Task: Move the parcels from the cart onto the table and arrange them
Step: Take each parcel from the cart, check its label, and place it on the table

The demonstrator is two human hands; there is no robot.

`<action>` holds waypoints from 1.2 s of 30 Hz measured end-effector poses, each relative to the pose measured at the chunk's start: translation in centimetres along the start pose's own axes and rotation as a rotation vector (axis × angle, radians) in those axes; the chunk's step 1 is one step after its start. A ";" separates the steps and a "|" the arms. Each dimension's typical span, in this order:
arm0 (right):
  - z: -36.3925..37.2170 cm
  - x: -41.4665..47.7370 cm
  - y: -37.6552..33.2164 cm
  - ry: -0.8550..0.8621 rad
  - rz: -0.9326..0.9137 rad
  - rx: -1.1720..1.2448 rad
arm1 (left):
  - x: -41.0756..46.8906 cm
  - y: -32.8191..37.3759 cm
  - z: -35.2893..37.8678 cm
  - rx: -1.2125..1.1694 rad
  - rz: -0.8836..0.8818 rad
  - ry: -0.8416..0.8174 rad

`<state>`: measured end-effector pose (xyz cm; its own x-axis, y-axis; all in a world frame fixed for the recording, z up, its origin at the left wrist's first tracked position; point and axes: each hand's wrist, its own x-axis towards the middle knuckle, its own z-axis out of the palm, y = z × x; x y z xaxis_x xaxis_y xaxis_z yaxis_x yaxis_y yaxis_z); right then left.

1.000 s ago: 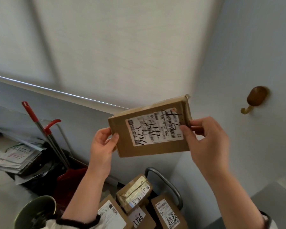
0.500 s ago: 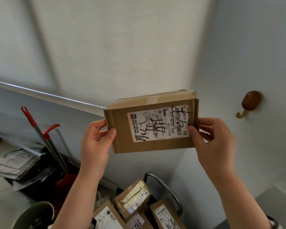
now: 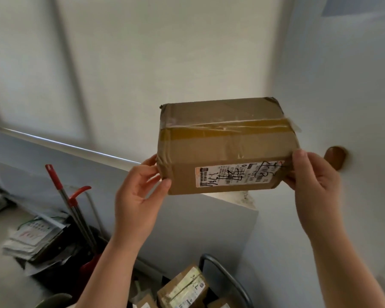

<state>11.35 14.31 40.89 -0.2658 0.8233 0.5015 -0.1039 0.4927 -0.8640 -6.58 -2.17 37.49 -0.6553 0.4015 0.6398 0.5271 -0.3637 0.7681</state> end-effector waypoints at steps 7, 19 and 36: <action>-0.3 -0.8 -0.3 -0.068 0.035 -0.024 | 0.2 0.1 -1.6 -0.187 -0.213 -0.049; -1.9 -2.6 2.6 -0.315 -0.145 0.149 | -1.1 -0.3 -0.7 -0.067 -0.237 -0.076; -3.4 -3.7 7.9 -0.191 0.120 -0.011 | -3.8 0.7 2.6 0.440 -0.025 -0.067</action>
<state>14.73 16.15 32.35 -0.4526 0.8085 0.3761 -0.0506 0.3978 -0.9161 -2.31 -1.78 35.66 -0.6418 0.4643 0.6103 0.7012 0.0333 0.7121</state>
